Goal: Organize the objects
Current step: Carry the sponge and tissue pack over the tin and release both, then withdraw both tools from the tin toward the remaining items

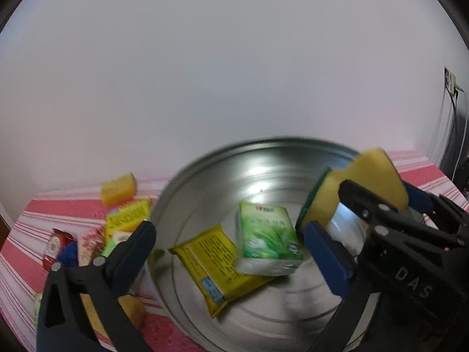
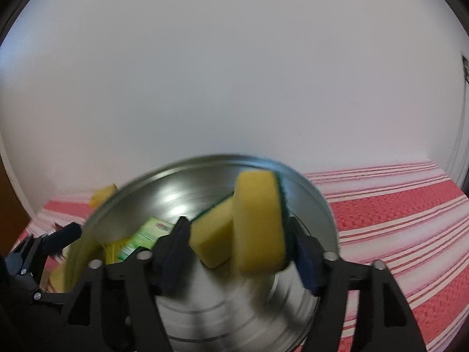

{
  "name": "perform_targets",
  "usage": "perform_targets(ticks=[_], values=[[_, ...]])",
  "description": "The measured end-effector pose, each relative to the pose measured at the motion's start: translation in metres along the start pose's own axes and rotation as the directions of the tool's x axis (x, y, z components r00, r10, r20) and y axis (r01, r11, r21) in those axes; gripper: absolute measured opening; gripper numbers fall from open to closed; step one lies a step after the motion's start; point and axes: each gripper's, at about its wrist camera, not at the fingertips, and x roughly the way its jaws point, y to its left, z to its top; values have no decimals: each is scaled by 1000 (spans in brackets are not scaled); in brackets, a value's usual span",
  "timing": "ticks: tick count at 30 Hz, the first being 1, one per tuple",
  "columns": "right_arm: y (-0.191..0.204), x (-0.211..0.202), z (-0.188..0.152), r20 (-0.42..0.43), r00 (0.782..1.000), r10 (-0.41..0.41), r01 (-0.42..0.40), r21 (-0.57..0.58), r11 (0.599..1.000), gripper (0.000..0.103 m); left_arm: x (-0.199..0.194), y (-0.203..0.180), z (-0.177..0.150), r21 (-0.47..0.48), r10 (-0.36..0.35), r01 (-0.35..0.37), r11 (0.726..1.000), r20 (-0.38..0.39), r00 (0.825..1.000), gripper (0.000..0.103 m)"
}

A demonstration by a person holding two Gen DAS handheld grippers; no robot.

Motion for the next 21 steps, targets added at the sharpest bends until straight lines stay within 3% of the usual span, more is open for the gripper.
perform_targets(ticks=[7,17,21], values=[[-10,-29,0,114,991,-62,54,71,996,75,-9,12,-1,-38,-10,9,999,-10,1000,103],[-10,-54,-2,137,986,-98,82,123,989,75,-20,32,-7,-75,19,-19,997,-12,1000,103],[-4,-79,-5,232,961,-148,125,110,986,75,-25,41,-12,-83,34,-34,996,-5,999,103]])
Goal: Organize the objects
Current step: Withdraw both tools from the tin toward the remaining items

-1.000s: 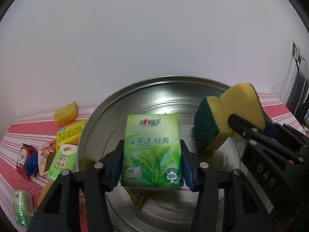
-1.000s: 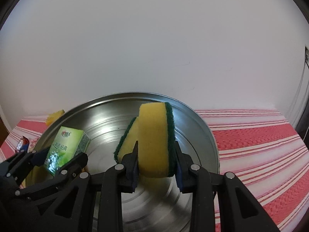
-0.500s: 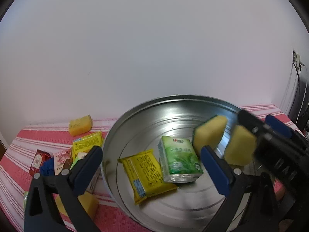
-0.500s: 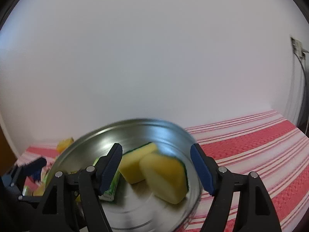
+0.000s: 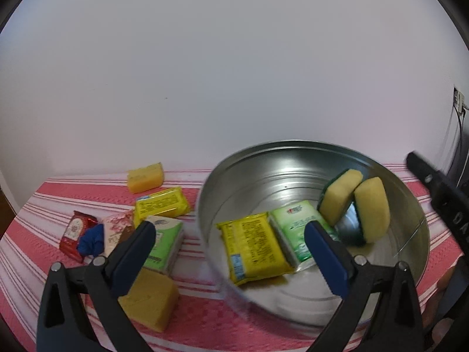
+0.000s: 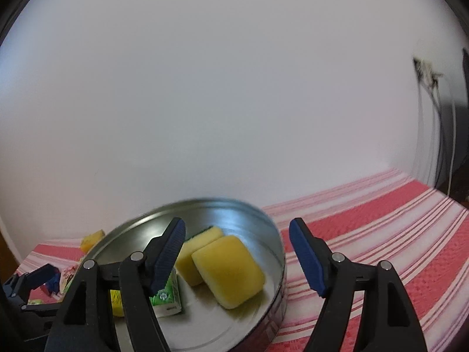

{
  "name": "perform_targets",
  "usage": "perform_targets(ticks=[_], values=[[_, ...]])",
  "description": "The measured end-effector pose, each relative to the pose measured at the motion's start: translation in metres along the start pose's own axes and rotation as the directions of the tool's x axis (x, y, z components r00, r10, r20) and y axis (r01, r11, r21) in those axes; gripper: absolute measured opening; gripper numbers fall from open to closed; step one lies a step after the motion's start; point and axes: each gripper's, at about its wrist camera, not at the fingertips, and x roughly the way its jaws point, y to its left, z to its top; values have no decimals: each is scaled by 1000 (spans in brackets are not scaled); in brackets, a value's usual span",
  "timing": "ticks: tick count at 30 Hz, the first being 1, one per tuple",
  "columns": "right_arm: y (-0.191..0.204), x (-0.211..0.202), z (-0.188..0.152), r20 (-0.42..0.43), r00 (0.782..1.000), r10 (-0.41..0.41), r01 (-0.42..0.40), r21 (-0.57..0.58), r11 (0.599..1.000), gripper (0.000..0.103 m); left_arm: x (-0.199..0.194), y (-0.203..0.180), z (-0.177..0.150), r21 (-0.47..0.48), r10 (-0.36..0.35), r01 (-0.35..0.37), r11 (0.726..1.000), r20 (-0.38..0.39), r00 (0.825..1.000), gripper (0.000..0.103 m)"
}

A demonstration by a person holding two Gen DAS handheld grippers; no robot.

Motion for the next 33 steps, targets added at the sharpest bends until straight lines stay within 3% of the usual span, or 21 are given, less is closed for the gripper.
perform_targets(ticks=[2,4,10,21,33], values=[[1,-10,-1,63,998,-14,14,0,1000,77,-5,6,-2,-3,14,-14,1000,10,1000,103],[1,-22,-3,118,993,-28,28,4,1000,87,-10,11,-5,-7,24,-24,1000,16,1000,103],[8,-39,-9,188,978,-88,90,-3,996,88,-17,24,-12,-9,43,-43,999,28,999,103],[15,-47,-23,112,991,-77,72,54,996,89,-26,53,-25,-25,69,-68,997,38,997,103],[53,-61,-36,61,998,-32,36,-63,997,89,-35,78,-36,-35,91,-90,995,24,996,103]])
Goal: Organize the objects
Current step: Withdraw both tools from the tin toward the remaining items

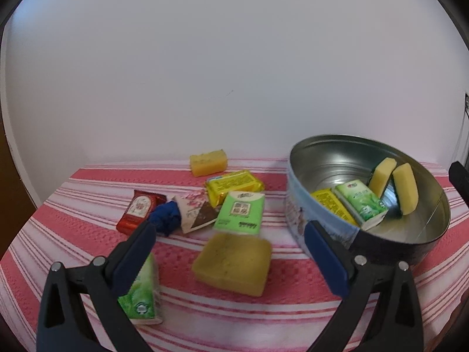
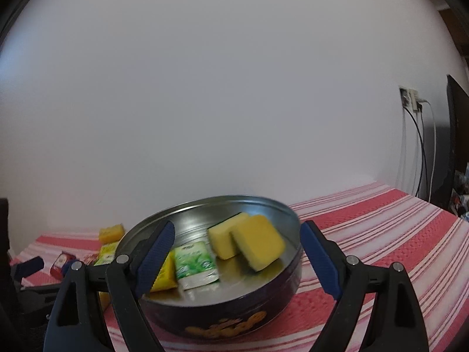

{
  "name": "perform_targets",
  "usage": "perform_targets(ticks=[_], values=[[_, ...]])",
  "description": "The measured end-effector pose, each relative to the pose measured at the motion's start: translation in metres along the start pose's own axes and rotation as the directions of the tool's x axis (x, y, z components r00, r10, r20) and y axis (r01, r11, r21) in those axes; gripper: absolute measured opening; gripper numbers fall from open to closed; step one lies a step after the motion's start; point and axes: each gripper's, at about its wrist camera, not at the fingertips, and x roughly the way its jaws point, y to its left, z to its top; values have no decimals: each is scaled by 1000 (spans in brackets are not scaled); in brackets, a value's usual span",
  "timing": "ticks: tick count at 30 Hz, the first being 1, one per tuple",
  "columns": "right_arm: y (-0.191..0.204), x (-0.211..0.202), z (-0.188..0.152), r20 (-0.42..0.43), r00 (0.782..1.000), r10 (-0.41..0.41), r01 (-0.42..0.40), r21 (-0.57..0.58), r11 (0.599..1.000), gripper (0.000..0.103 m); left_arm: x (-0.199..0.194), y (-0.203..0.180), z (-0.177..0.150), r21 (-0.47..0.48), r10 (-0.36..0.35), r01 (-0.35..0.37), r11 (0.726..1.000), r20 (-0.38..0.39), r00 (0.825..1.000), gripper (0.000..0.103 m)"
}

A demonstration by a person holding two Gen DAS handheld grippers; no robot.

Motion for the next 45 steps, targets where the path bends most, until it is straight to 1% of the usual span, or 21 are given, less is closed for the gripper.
perform_targets(ticks=[6,10,17,21,24,33,38,42,45], values=[[18,-4,-5,-36,998,47,-47,-12,999,89,-3,13,-5,4,10,-10,1000,-7,1000,103],[29,-6,-9,-55,996,76,-77,-11,997,89,-2,24,-10,13,16,-16,1000,-29,999,103],[54,-11,-16,-79,989,128,-131,-36,991,89,3,41,-12,-4,23,-23,1000,-59,998,103],[71,-11,-19,-99,983,155,-162,-64,985,89,7,49,-14,-10,27,-28,1000,-80,996,103],[82,-12,-21,-114,978,173,-182,-81,980,89,11,58,-16,-30,26,-29,999,-113,993,103],[104,-7,-29,-190,954,233,-247,-53,968,89,24,82,-20,-54,19,-30,998,-188,982,103],[118,-3,-35,-248,939,240,-262,-63,963,89,31,99,-24,-67,21,-38,997,-235,972,103],[127,-2,-39,-288,921,263,-292,-62,955,89,42,108,-29,-72,23,-46,996,-290,957,102],[133,3,-43,-324,909,264,-298,-61,953,89,51,115,-33,-87,22,-56,995,-344,939,99]])
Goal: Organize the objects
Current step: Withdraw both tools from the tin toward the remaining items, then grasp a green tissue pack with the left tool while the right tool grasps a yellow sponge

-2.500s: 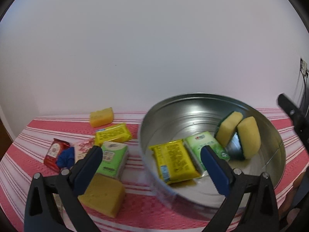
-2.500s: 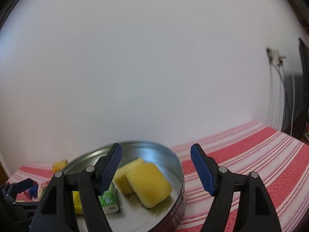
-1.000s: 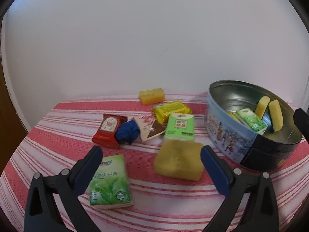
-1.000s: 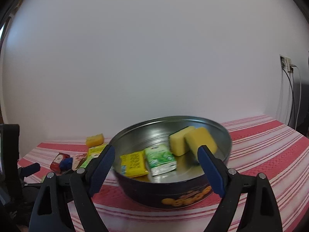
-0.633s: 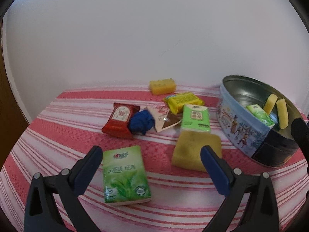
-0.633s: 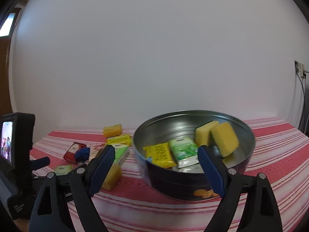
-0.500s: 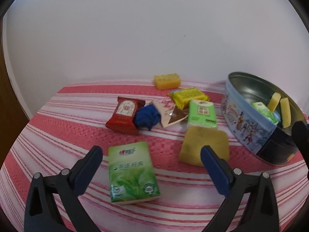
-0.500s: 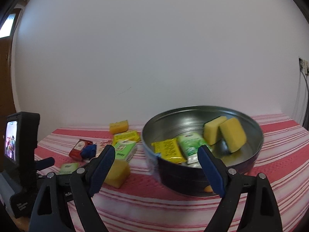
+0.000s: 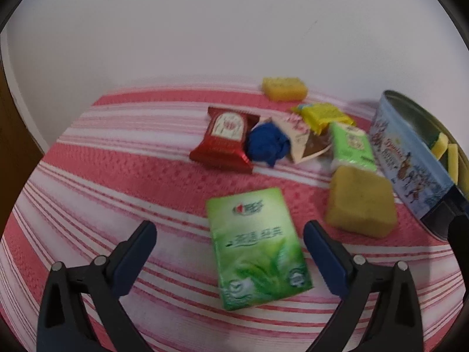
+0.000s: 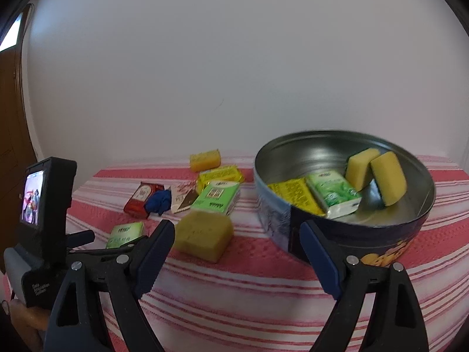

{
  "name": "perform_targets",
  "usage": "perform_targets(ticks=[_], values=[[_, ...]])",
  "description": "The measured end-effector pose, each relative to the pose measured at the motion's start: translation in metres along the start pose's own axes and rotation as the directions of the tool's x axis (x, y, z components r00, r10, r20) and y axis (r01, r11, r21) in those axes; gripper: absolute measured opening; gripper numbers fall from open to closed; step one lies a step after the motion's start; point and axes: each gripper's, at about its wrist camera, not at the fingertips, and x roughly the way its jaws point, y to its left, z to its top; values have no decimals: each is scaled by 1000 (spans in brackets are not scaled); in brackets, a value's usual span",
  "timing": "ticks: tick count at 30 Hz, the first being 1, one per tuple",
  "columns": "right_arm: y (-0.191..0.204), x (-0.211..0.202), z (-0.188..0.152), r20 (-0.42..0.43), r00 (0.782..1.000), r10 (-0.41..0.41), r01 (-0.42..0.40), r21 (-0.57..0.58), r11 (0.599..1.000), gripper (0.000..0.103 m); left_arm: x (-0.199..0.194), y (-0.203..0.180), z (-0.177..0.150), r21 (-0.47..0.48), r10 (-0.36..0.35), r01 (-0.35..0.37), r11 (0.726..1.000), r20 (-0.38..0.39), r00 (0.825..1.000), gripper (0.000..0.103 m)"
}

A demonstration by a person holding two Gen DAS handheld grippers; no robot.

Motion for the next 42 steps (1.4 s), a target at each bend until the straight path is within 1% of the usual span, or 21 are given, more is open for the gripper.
perform_targets(ticks=[3,4,5,7,8,9,10,12,13,16,18,20,22,24,27,30,31,33,35,38,42], values=[[2,10,-1,-50,998,39,-38,21,999,89,7,5,-1,-13,-4,4,1000,-42,999,97],[2,14,-1,-67,997,48,-46,28,999,89,10,8,-1,-17,-3,2,1000,-57,998,95],[3,18,-1,-82,995,54,-51,35,998,89,10,10,-1,-22,-13,11,1000,-56,998,93],[3,26,-1,-110,991,72,-66,57,996,89,8,14,0,-17,-14,14,1000,-46,999,83],[4,30,-1,-125,989,82,-75,65,995,89,8,15,0,-17,-15,15,1000,-43,999,81],[5,36,-1,-145,985,92,-82,73,994,89,7,17,1,-17,-16,16,1000,-39,999,75],[6,40,-1,-158,983,97,-86,77,993,89,6,18,1,-12,-17,16,1000,-31,999,66],[10,49,-1,-185,977,109,-93,90,992,89,4,19,2,-10,-19,19,1000,-21,1000,53],[11,52,-1,-192,975,112,-95,96,991,89,5,24,3,-17,-8,8,1000,-22,1000,53],[16,61,1,-204,973,107,-87,101,991,89,4,33,5,-57,-9,7,998,-22,1000,53],[20,67,3,-215,972,99,-79,99,992,89,2,38,6,-86,-7,6,996,-8,1000,53],[25,74,5,-228,970,88,-69,90,994,89,-3,41,6,-101,22,-20,995,19,1000,53],[30,81,7,-247,967,55,-38,72,997,89,-7,46,7,-104,66,-61,993,49,997,53],[37,93,8,-282,959,8,5,46,999,89,-9,49,8,-116,83,-75,990,63,995,53],[45,106,8,-327,944,-44,52,16,999,89,-10,55,9,-140,82,-73,988,60,995,53],[51,116,7,-355,932,-74,76,-7,997,89,-7,56,9,-148,81,-73,986,47,996,53],[51,117,7,-361,929,-77,79,-10,997,88,-7,57,8,-150,77,-70,986,43,996,53],[50,115,6,-363,928,-90,89,-20,996,77,-6,57,9,-151,74,-67,986,43,996,53],[50,114,6,-362,928,-88,80,-38,996,74,-5,56,9,-151,75,-68,986,42,996,53],[48,109,4,-356,932,-65,60,-26,998,71,-2,57,8,-159,64,-58,986,33,997,53],[38,95,2,-339,941,10,-3,21,1000,70,-3,56,7,-165,46,-39,986,41,998,53]])
